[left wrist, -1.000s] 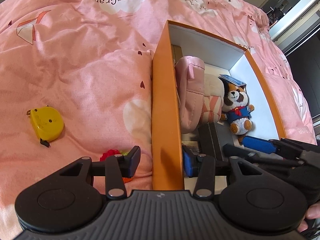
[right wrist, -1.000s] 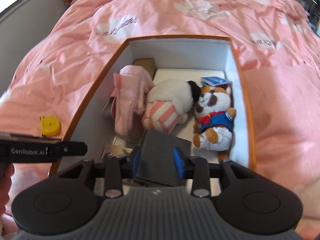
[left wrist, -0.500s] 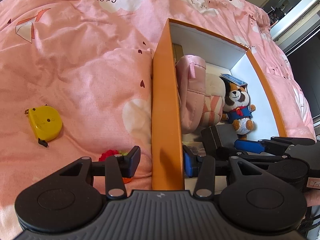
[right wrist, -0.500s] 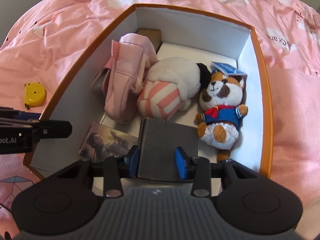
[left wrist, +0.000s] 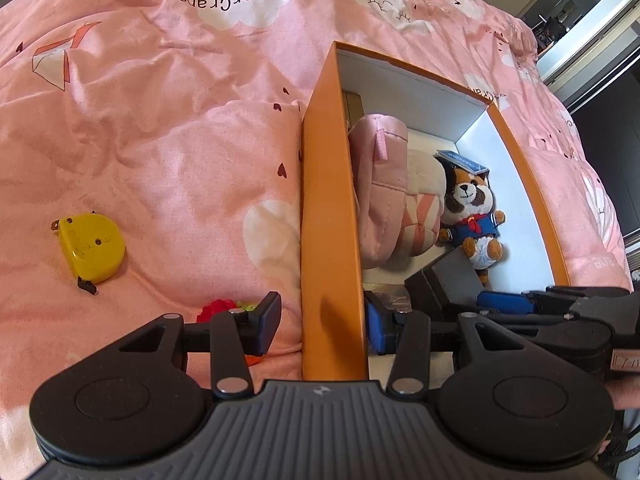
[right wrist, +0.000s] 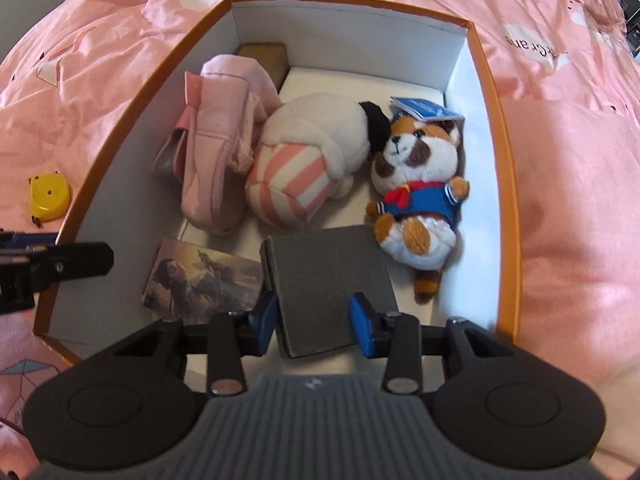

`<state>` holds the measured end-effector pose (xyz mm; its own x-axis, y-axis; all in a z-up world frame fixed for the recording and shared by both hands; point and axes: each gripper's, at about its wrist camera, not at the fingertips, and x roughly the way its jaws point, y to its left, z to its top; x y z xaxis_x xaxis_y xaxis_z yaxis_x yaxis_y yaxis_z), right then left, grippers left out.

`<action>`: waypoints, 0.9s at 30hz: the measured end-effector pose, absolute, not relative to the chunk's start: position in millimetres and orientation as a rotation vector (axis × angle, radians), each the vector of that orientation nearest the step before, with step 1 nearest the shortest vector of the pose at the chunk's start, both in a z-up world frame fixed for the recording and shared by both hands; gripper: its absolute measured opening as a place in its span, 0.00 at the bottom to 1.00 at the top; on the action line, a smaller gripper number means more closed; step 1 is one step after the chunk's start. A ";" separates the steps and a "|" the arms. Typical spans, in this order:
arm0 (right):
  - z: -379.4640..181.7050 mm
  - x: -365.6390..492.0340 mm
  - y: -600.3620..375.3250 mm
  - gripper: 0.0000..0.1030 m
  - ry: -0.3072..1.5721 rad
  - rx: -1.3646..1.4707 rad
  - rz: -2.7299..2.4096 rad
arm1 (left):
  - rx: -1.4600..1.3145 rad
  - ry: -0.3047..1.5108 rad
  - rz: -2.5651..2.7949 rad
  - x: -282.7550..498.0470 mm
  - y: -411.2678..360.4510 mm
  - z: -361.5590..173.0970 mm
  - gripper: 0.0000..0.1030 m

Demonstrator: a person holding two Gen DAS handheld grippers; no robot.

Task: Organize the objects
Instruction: 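Open the right gripper to release the dark grey box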

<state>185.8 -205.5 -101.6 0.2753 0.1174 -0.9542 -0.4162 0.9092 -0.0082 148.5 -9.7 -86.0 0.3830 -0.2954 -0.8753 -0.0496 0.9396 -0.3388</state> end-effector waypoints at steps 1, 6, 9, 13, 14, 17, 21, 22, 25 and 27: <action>-102.2 184.3 -203.7 0.41 1.245 -0.289 0.365 | -0.339 1.169 -0.156 148.5 -9.5 -86.1 0.51; -97.0 188.9 -204.8 0.42 1.267 -0.222 0.407 | -0.379 1.140 -0.150 145.5 -4.2 -80.8 0.44; -87.9 195.3 -212.1 0.48 1.236 -0.234 0.392 | -0.401 1.127 -0.149 145.6 -3.1 -78.4 0.42; -94.5 208.0 -210.2 0.62 1.315 -0.255 0.489 | -0.412 1.130 -0.160 146.2 -3.4 -79.8 0.42; -97.6 209.3 -206.6 0.69 1.322 -0.271 0.506 | -0.414 1.130 -0.160 146.1 -3.0 -80.2 0.42; -105.5 209.8 -194.1 0.70 1.298 -0.378 0.477 | -0.414 1.131 -0.160 146.4 -2.8 -81.0 0.42; -110.0 215.5 -182.8 0.72 1.310 -0.439 0.448 | -0.411 1.143 -0.174 147.7 -5.5 -84.4 0.42; -111.4 218.8 -181.4 0.73 1.323 -0.433 0.439 | -0.412 1.146 -0.180 147.6 -6.0 -85.1 0.42; -120.6 232.4 -185.5 0.74 1.392 -0.326 0.374 | -0.413 1.148 -0.191 146.9 -7.6 -85.5 0.42; -122.0 234.7 -189.0 0.74 1.412 -0.243 0.311 | -0.418 1.147 -0.192 146.6 -6.2 -85.3 0.42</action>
